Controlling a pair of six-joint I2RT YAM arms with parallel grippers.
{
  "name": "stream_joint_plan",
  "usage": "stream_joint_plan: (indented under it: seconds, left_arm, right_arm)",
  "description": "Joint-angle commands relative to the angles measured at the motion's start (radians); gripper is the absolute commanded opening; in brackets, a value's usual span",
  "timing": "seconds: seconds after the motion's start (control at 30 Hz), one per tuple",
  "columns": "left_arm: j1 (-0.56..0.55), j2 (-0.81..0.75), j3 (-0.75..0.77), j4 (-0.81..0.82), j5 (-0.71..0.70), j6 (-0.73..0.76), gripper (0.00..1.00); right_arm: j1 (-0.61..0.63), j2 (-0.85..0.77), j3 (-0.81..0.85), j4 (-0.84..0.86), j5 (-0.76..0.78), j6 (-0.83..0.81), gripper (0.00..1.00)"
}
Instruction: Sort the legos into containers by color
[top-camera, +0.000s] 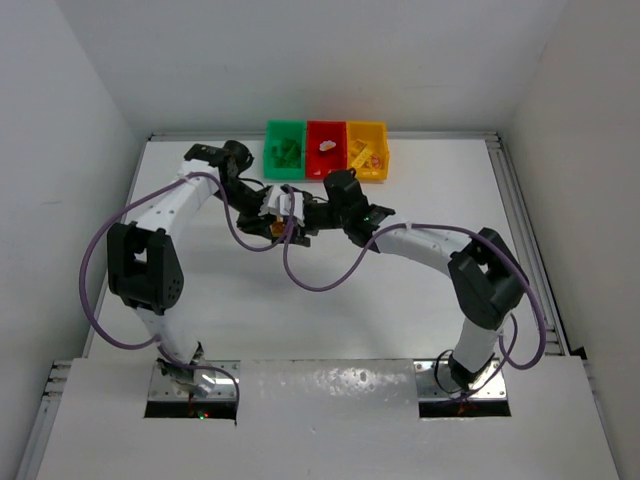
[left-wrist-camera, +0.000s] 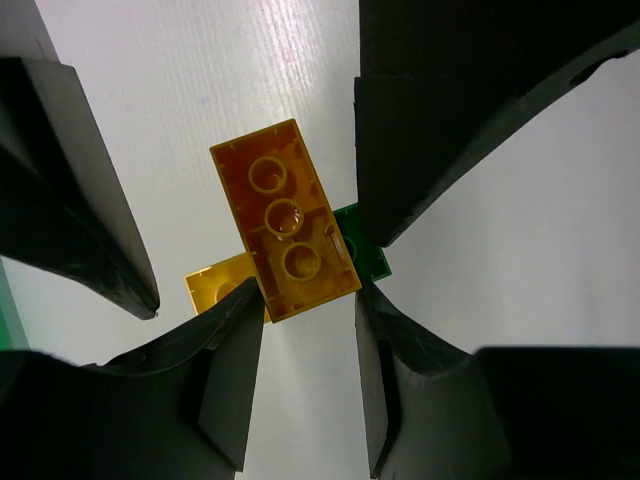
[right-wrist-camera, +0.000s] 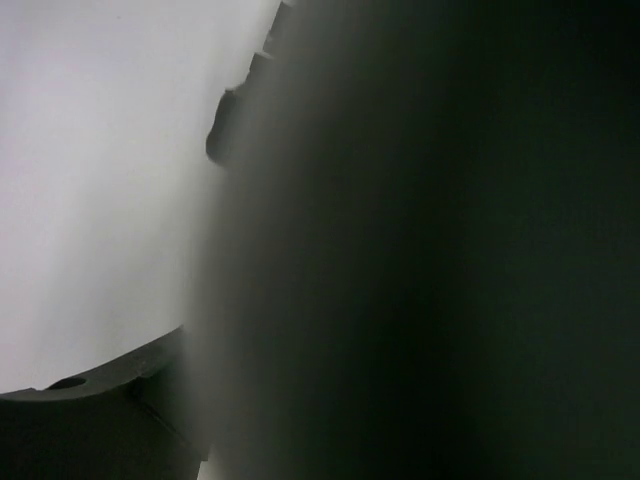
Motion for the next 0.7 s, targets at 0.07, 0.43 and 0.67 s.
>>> stream_joint_plan:
  seconds: [0.07,0.43,0.67]
  left_arm:
    - [-0.028,-0.022,0.028,-0.035,0.081,0.032,0.0]
    - [-0.028,-0.013,0.034,-0.035,0.072,0.047,0.0]
    - [-0.03,-0.016,0.04,-0.035,0.072,0.048,0.0]
  right_arm:
    - [0.005,0.05,0.052,-0.16,0.073,-0.072,0.7]
    - [0.003,0.03,0.054,-0.269,0.053,-0.144,0.61]
    - [0.003,0.053,0.026,-0.265,0.086,-0.163,0.63]
